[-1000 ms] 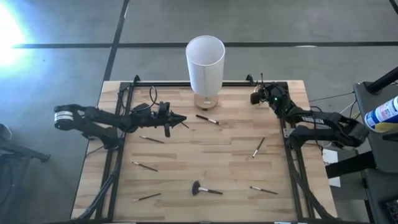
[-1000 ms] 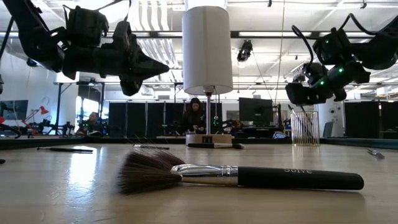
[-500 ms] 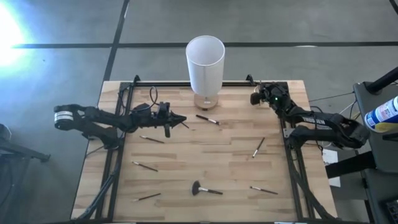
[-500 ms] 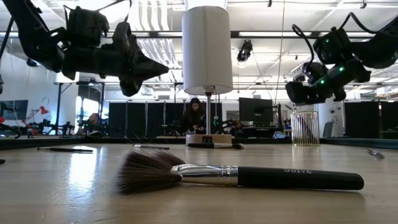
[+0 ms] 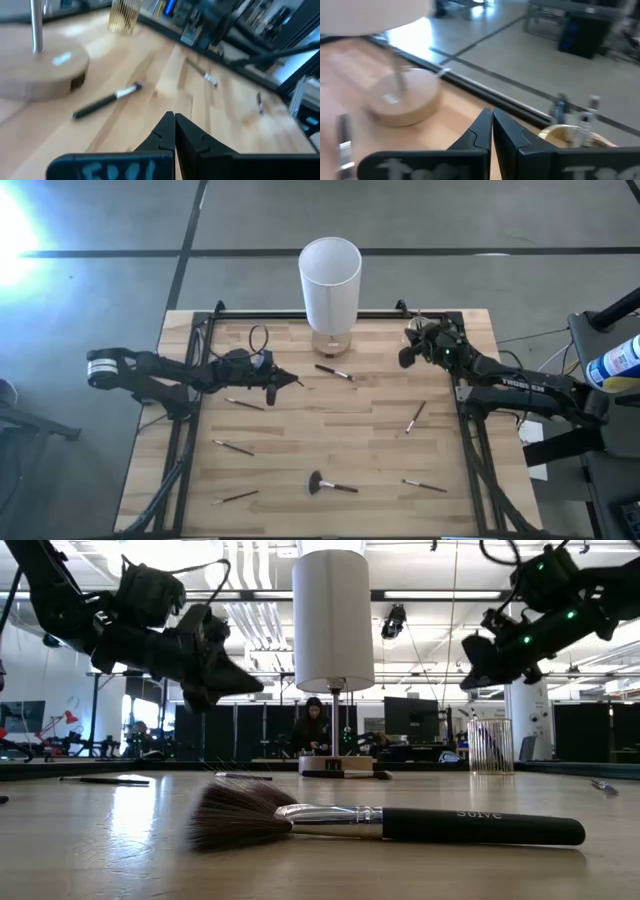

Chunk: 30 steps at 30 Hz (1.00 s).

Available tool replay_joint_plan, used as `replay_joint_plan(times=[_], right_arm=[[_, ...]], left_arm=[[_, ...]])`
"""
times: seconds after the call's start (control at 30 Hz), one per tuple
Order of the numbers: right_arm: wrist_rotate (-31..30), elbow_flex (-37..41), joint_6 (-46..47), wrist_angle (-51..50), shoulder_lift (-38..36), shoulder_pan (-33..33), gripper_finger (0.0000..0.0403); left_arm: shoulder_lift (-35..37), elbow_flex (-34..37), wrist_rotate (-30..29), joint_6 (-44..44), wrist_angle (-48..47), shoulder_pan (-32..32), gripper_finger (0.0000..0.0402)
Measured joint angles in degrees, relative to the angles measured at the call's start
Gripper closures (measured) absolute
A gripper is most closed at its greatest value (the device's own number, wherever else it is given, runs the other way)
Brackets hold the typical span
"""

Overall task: Pick & Place Makeup Brushes
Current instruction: Put the eyeshadow brush into the makeup brush holder

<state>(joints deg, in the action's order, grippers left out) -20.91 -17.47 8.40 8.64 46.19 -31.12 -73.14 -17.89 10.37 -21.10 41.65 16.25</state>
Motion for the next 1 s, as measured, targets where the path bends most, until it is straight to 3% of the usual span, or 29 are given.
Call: replay_joint_plan(times=[0.17,0.3,0.47,0.6,0.7,1.0], right_arm=[[0.13,0.59,0.57,-0.35,-0.92,7.00,0.0394],[0.01,0.94,0.62,-0.30,-0.03,10.50,0.0394],[-0.07,0.98,-0.09,-0.08,1.19,11.53,0.0394],[-0.09,1.00,-1.27,0.12,1.67,11.51,0.0394],[-0.09,1.00,-1.95,0.18,1.69,11.51,0.0394],[-0.09,1.18,-3.07,0.22,1.60,11.51,0.0394]], left_arm=[[1.77,-2.94,1.20,0.48,-12.67,-1.13,0.0399],[5.52,-8.99,1.46,3.64,-35.81,-3.57,0.0399],[6.63,-17.74,-2.79,4.83,-67.14,-6.75,0.0392],[4.28,-20.72,-5.76,4.69,-81.64,-8.61,0.0364],[1.93,-20.80,-7.34,5.36,-86.61,-8.87,0.0340],[-5.65,-20.66,-10.79,6.20,-84.25,-8.85,0.0310]])
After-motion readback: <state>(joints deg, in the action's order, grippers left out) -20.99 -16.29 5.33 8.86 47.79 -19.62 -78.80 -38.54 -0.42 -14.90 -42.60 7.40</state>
